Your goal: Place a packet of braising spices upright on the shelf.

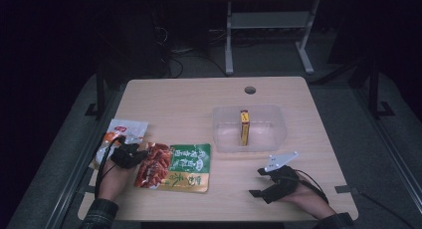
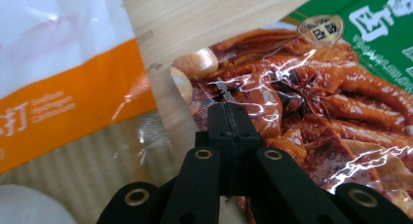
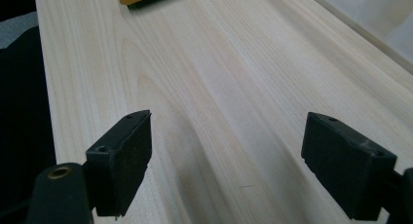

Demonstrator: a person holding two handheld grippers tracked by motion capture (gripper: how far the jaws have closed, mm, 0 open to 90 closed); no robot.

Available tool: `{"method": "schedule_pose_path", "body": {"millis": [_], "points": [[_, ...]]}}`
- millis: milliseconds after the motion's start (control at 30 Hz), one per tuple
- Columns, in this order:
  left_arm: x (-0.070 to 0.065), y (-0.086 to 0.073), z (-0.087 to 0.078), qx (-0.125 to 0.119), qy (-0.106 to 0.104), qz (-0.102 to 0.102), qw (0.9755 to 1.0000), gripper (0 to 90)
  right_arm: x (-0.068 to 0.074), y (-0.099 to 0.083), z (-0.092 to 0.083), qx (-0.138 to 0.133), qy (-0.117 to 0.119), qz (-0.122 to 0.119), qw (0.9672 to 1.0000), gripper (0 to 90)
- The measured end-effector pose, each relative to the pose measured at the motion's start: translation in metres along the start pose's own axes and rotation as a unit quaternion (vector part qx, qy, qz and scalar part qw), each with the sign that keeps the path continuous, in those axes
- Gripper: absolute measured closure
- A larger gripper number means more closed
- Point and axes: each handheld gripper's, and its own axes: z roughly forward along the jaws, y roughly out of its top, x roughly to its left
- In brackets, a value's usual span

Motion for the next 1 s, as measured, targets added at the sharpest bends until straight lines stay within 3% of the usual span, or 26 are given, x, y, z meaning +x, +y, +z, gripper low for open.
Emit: {"method": "schedule_pose_path", "body": {"millis": [133, 167, 367, 500, 633, 833, 867, 933, 1000], "points": [[-0.003, 0.002, 0.003, 0.007, 0.000, 0.017, 0.9998, 90.0, 0.000, 0.000, 0.000, 0.000, 0.000, 0.000, 1.0000, 18.4], [-0.005, 0.003, 0.004, 0.009, -0.007, 0.031, 0.9994, 90.0, 0.000, 0.000, 0.000, 0.001, 0.001, 0.000, 1.0000, 18.4], [-0.017, 0.008, 0.006, 0.008, -0.025, 0.052, 0.9983, 90.0, 0.001, 0.005, 0.008, 0.003, 0.004, -0.010, 0.9999, 18.4], [-0.028, 0.008, 0.005, 0.004, -0.039, 0.053, 0.9979, 90.0, 0.001, 0.009, 0.016, 0.016, 0.010, -0.015, 0.9997, 18.3], [-0.037, 0.002, -0.001, 0.002, -0.050, 0.046, 0.9977, 90.0, 0.003, 0.010, 0.016, 0.010, 0.010, -0.016, 0.9998, 19.8], [-0.047, -0.009, -0.009, -0.006, -0.075, 0.034, 0.9966, 90.0, 0.014, 0.019, 0.019, 0.000, 0.029, -0.032, 0.9991, 38.2], [-0.047, -0.010, -0.009, -0.009, -0.078, 0.041, 0.9961, 90.0, 0.015, 0.020, 0.020, 0.001, 0.026, -0.035, 0.9991, 42.5], [-0.050, -0.011, -0.010, -0.009, -0.086, 0.035, 0.9956, 90.0, 0.016, 0.023, 0.022, 0.002, 0.025, -0.040, 0.9989, 54.3], [-0.050, -0.010, -0.010, -0.008, -0.090, 0.038, 0.9952, 90.0, 0.017, 0.027, 0.025, 0.005, 0.016, -0.039, 0.9991, 72.9]]}}
